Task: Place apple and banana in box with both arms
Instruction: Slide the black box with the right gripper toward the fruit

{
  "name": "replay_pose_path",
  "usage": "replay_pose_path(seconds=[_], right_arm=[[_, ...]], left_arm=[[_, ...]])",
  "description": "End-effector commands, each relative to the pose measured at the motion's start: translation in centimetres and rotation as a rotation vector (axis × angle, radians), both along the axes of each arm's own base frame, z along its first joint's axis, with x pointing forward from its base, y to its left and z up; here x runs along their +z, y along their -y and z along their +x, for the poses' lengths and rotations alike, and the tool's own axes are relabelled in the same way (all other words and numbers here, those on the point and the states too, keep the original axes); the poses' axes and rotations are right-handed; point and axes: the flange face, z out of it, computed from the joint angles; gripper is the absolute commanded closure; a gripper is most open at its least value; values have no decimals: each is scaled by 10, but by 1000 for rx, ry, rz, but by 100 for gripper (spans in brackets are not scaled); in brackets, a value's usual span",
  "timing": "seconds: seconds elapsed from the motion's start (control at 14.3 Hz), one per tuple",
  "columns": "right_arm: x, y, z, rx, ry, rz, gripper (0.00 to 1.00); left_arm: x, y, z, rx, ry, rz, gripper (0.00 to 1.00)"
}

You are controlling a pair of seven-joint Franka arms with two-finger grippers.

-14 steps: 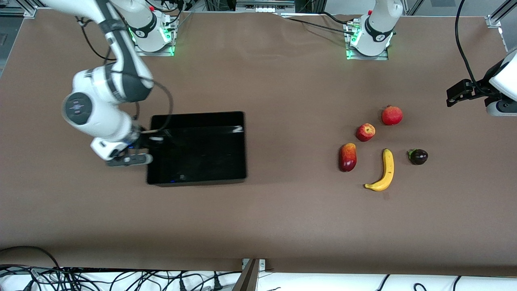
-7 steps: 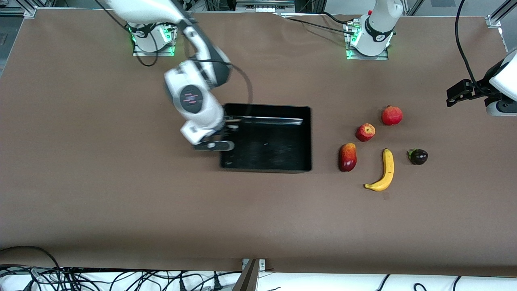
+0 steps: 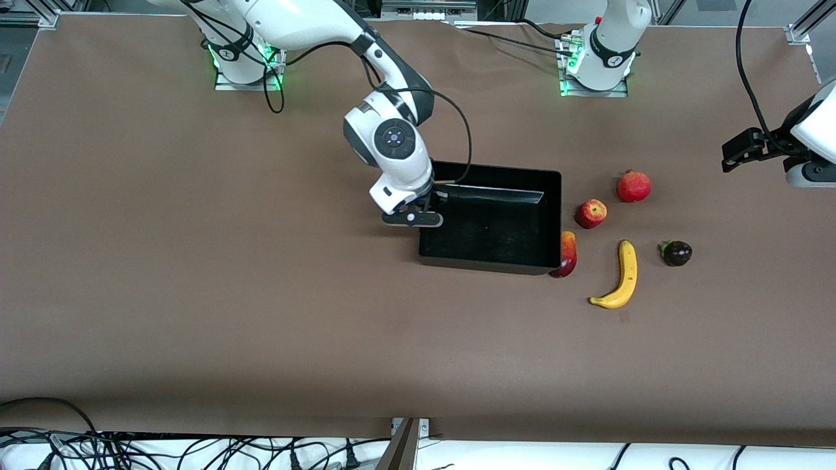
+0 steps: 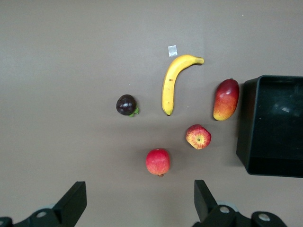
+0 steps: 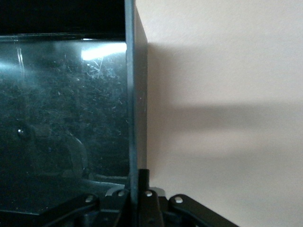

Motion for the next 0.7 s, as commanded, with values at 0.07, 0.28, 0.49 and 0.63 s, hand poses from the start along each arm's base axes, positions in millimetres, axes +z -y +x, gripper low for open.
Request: replay_pose_path(seconds=[0.07, 0.28, 0.49, 0.63], right_arm=[[-3, -7, 3, 60, 35, -6, 100], [-14, -5, 4, 84, 38, -11, 100], [-15, -6, 4, 89, 43, -11, 100], [-16, -5, 5, 83, 41, -10, 54]], left_arm=[[5, 0, 1, -13, -12, 1, 0], [-1, 2, -1, -14, -45, 1, 0], [-55, 17, 20, -35, -154, -25, 0], [-98, 18, 28, -25, -242, -62, 0]])
